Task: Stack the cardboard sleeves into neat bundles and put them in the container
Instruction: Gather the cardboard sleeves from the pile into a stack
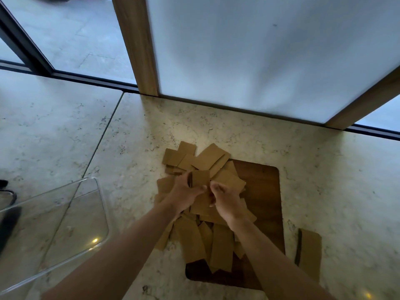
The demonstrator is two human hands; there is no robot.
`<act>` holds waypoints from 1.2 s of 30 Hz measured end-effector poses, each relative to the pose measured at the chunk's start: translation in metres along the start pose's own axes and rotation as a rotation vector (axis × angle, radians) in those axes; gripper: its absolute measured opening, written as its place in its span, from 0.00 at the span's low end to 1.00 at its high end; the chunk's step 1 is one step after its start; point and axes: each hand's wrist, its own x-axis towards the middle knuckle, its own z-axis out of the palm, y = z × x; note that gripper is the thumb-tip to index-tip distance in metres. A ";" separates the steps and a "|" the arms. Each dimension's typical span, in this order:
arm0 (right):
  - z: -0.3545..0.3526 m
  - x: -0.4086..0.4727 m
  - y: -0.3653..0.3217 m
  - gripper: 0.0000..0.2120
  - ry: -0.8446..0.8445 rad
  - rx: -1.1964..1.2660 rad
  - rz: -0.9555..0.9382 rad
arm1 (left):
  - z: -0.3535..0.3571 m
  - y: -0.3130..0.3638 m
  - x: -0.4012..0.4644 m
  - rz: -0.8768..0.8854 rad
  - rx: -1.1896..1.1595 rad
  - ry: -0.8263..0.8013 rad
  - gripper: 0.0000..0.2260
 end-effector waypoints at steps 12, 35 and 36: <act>-0.098 0.059 0.017 0.16 0.269 -0.715 -0.092 | -0.009 0.016 0.024 -0.089 -0.236 -0.080 0.20; -0.025 0.105 -0.021 0.32 0.446 -0.650 0.010 | -0.042 0.024 0.009 -0.124 -0.843 -0.223 0.17; -0.031 0.103 -0.017 0.34 0.451 -0.643 0.011 | -0.042 0.024 0.010 -0.138 -0.846 -0.203 0.19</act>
